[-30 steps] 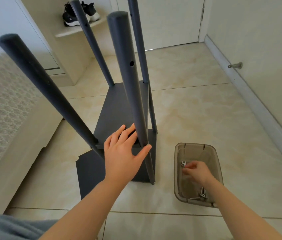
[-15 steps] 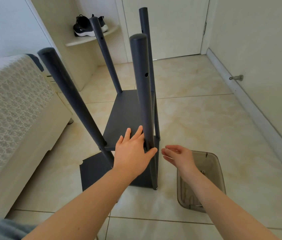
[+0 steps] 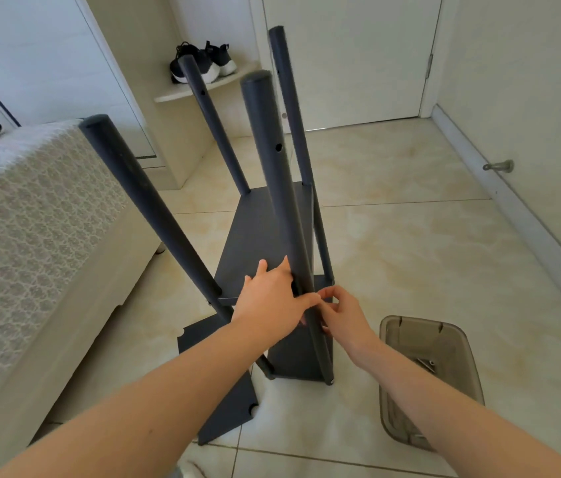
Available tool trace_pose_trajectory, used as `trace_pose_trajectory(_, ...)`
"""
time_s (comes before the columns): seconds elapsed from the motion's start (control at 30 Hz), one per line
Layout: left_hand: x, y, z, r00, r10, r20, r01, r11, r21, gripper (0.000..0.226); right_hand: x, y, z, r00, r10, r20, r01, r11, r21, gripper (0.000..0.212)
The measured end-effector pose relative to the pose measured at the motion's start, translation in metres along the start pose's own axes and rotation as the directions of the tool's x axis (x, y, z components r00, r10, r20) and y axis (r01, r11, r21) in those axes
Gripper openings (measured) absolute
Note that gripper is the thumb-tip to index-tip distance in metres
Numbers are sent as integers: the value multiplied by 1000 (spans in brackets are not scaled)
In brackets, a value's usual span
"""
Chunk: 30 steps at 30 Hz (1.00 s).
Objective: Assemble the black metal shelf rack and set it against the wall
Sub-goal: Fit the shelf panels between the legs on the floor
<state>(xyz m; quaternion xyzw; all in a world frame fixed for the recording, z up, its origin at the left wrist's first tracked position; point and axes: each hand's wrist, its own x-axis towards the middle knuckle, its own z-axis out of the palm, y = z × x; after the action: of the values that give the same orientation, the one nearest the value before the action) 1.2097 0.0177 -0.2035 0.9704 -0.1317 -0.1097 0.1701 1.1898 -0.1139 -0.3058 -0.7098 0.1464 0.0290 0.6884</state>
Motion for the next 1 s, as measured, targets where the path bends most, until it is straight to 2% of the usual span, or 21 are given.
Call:
trace_pose_trajectory(0.13,11,-24,-27,995,-64,-80,55,992,-112,58,13,-30,13,998,-61,31,63,995,-77,10)
trace_pose_trajectory(0.23,8,-46,-36,988,-126,-92,98,961,-259,55,18,-43,26,994,-103,46,111,970,-218,6)
trace_pose_trajectory(0.3,1,-59,-36,984,-166,-64,129,915,-383,55,20,-48,32,992,-118,54,129,941,-312,8)
trace_pose_trajectory(0.47,-9,-91,-37,968,-253,0,202,775,-599,59,24,-57,51,986,-156,67,169,914,-370,7)
trace_pose_trajectory(0.67,-14,-139,-32,974,-226,15,178,725,-665,67,32,-56,78,984,-134,119,170,911,-376,6)
trace_pose_trajectory(0.83,-12,-178,-7,958,-280,53,203,540,-817,63,43,-55,100,973,-126,194,198,887,-417,7)
trace_pose_trajectory(1.0,-8,-212,21,951,-306,38,190,484,-854,59,56,-52,117,946,-105,306,252,832,-495,8)
